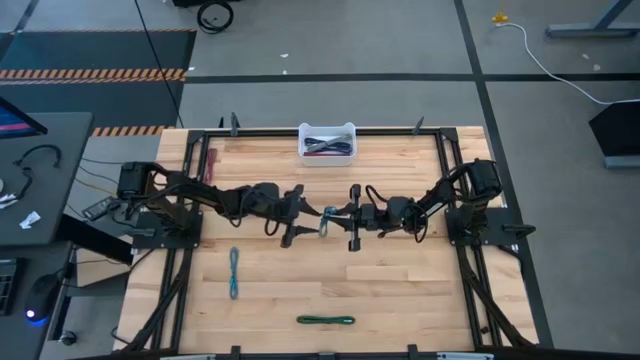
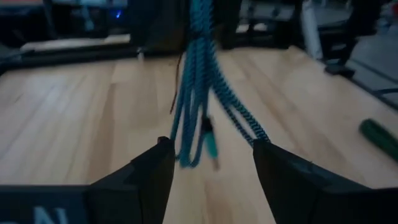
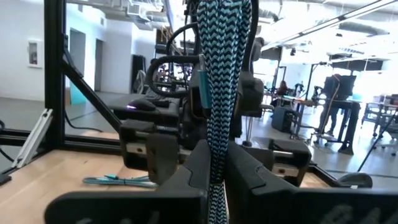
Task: Pick and place USB-C Cables
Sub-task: Put the top light blue charger cable into the white bin
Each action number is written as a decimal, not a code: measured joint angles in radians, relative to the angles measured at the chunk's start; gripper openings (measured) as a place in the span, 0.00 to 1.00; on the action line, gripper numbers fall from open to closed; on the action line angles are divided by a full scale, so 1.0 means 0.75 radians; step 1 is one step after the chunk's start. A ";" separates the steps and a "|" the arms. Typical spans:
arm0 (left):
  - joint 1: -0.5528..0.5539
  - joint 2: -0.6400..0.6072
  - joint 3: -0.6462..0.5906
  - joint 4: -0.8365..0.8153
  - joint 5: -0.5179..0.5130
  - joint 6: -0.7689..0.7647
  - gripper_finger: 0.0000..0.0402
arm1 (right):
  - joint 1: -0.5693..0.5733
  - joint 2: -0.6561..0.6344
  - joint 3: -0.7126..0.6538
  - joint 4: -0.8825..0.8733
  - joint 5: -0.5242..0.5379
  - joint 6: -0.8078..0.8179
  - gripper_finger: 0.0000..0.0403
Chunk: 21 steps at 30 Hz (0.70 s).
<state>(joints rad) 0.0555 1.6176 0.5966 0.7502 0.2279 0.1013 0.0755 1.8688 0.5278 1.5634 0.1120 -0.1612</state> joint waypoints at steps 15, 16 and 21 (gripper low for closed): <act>0.006 0.017 0.001 0.312 -0.026 -0.090 0.68 | -0.007 -0.001 0.039 -0.021 0.037 -0.038 0.06; 0.002 0.028 0.009 0.336 -0.038 -0.085 0.67 | -0.006 -0.001 0.046 -0.021 0.037 -0.037 0.06; -0.013 0.050 0.019 0.332 -0.160 -0.064 0.51 | -0.007 -0.001 0.061 -0.024 0.061 -0.025 0.10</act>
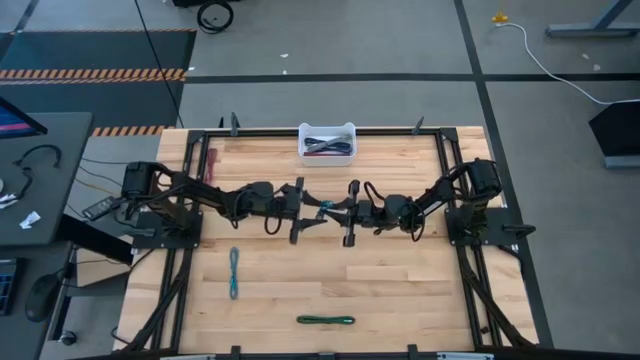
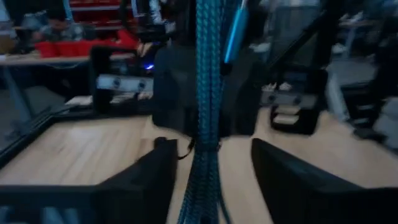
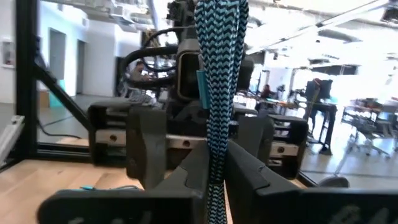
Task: Pick and place USB-C Cables
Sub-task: Put the top light blue charger cable into the white bin
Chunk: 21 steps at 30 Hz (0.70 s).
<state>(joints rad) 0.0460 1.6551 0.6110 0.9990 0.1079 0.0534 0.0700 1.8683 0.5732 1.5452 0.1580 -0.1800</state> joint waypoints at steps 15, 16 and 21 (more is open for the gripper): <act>-0.030 -0.126 -0.004 -0.404 -0.418 0.040 0.07 | 0.048 -0.294 -0.312 -0.086 0.236 0.020 0.36; -0.025 -0.162 -0.004 -0.436 -0.473 0.045 0.07 | 0.062 -0.337 -0.364 -0.084 0.275 0.039 0.37; 0.125 -0.311 0.182 -0.893 -0.575 0.093 0.07 | 0.103 -0.445 -0.575 -0.087 0.337 0.257 0.38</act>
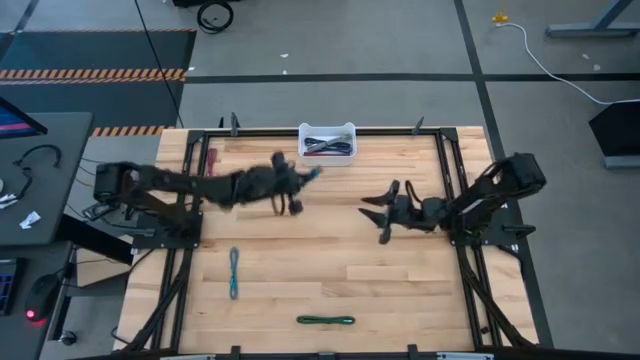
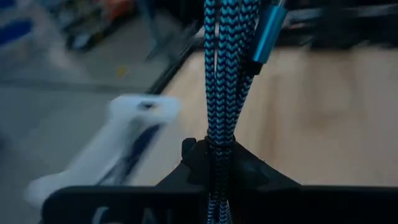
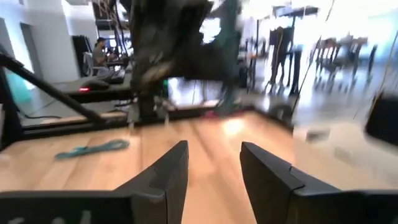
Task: Pick and place USB-C Cables
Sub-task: Put the top light blue charger cable into the white bin
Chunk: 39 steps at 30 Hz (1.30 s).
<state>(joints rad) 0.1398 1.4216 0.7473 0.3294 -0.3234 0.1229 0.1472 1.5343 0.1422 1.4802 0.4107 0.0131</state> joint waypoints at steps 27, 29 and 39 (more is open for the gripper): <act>0.621 1.322 1.886 -1.665 0.586 0.747 0.10 | 0.084 0.246 0.062 -0.016 0.050 0.345 0.37; 0.620 1.338 1.885 -1.672 0.587 0.750 0.12 | 0.084 0.246 0.063 -0.021 0.053 0.357 0.37; 0.631 1.338 1.885 -1.671 0.608 0.771 0.28 | 0.084 0.246 0.063 -0.021 0.060 0.378 0.37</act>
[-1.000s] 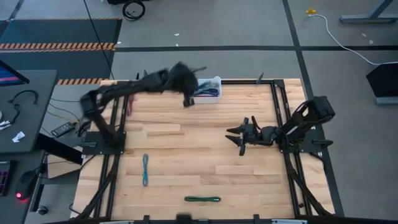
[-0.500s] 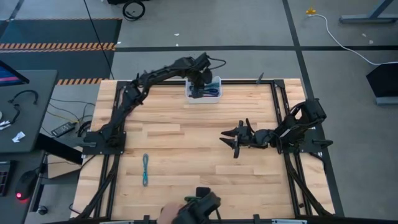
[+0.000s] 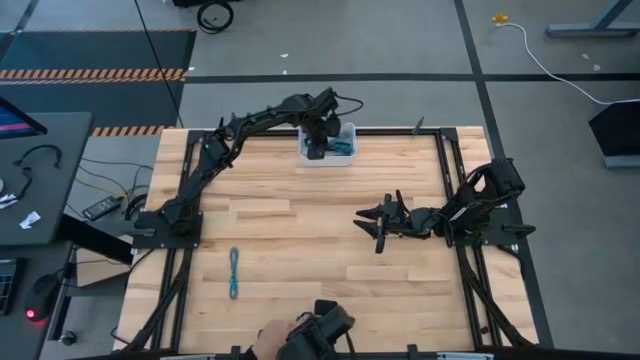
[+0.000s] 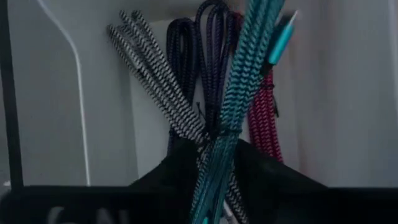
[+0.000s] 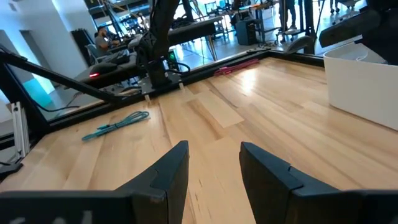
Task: Pick and place USB-C Cables
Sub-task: Put the top light blue charger cable into the white bin, then put the red charger cable into the white bin
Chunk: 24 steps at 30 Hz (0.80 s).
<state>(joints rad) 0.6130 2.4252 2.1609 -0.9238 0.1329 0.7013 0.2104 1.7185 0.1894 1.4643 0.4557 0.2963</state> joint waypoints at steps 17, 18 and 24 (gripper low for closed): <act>0.075 -0.455 0.014 -0.378 0.290 -0.305 0.44 | 0.000 0.000 -0.097 0.000 0.031 0.054 0.37; 0.067 -0.504 -0.035 -0.372 0.308 -0.332 0.42 | 0.000 0.000 -0.104 -0.001 0.031 0.045 0.37; -0.073 -0.908 -0.543 -0.150 0.158 -0.607 0.28 | 0.000 0.000 -0.125 -0.001 0.031 -0.071 0.37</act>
<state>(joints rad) 0.5580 1.7441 1.7534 -1.0364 0.2511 0.2461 0.2104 1.7184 0.0954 1.4637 0.4791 0.2430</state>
